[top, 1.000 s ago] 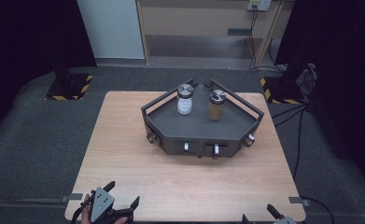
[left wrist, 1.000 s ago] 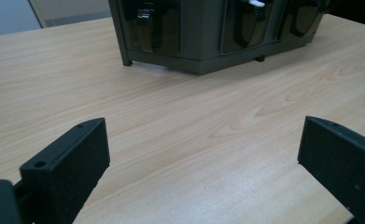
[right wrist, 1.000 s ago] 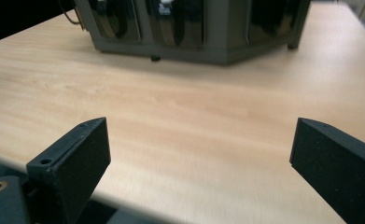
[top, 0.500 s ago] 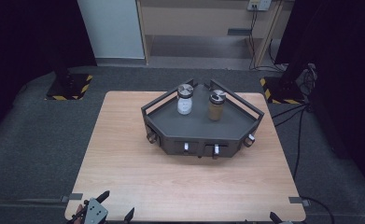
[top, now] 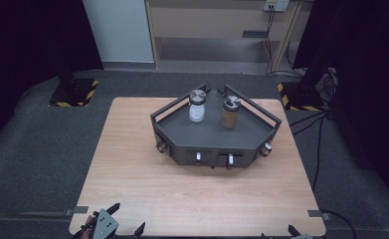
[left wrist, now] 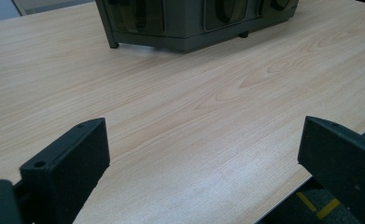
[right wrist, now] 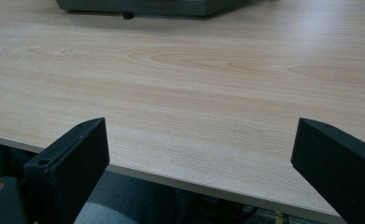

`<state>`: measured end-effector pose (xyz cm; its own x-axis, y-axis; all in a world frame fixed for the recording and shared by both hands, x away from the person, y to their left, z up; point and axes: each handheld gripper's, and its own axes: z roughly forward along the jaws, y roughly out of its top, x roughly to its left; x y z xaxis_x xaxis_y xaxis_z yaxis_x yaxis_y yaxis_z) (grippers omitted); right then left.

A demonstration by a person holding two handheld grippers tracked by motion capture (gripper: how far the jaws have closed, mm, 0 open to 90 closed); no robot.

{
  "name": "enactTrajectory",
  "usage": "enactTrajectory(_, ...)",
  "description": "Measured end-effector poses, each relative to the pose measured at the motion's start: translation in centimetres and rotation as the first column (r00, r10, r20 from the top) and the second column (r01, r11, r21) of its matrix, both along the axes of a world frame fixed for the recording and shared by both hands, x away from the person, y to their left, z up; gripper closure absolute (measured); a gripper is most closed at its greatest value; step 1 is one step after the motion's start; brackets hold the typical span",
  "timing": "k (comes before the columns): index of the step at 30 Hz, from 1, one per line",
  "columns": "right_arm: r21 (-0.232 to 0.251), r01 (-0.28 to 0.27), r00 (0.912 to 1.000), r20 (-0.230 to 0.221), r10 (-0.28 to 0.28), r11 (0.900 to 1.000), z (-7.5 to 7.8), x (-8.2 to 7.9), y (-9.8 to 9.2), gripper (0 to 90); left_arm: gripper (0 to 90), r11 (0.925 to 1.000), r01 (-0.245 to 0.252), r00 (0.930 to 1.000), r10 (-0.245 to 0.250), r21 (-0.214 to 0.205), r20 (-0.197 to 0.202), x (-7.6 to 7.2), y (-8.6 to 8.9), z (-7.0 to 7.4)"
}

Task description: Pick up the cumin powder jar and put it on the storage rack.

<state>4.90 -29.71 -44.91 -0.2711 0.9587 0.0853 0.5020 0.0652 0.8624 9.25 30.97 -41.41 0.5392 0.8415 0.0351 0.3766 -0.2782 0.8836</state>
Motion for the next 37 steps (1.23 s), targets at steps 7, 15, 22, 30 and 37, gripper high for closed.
enactTrajectory(7, 0.004, -0.005, 1.0, 0.007, 0.005, 1.0, -0.03, -0.05, -0.14, 4.3, 1.2, 0.9997, -0.017, 0.9998, 0.017, -0.019, -0.004, 0.08, 0.31, -0.1)
enactTrajectory(15, 0.001, -0.004, 1.0, 0.007, 0.004, 1.0, 0.0, -0.07, -0.07, 4.3, 1.2, 0.9996, -0.018, 0.9998, 0.018, -0.023, -0.002, 0.03, 0.34, -0.12)
enactTrajectory(22, 0.004, -0.001, 1.0, 0.004, 0.001, 1.0, -0.01, -0.05, -0.08, 4.3, 1.2, 0.9996, -0.019, 0.9998, 0.018, -0.023, -0.002, 0.03, 0.33, -0.13)
enactTrajectory(30, 0.007, -0.002, 1.0, 0.006, 0.002, 1.0, -0.03, -0.06, -0.12, 4.3, 1.2, 0.9995, -0.02, 0.9998, 0.019, -0.025, -0.003, 0.06, 0.34, -0.15)
enactTrajectory(37, 0.01, 0.0, 0.9999, 0.015, 0.0, 0.9999, -0.05, -0.14, -0.16, 4.2, 1.2, 0.9995, -0.02, 0.9998, 0.02, -0.026, -0.004, 0.12, 0.37, -0.16)
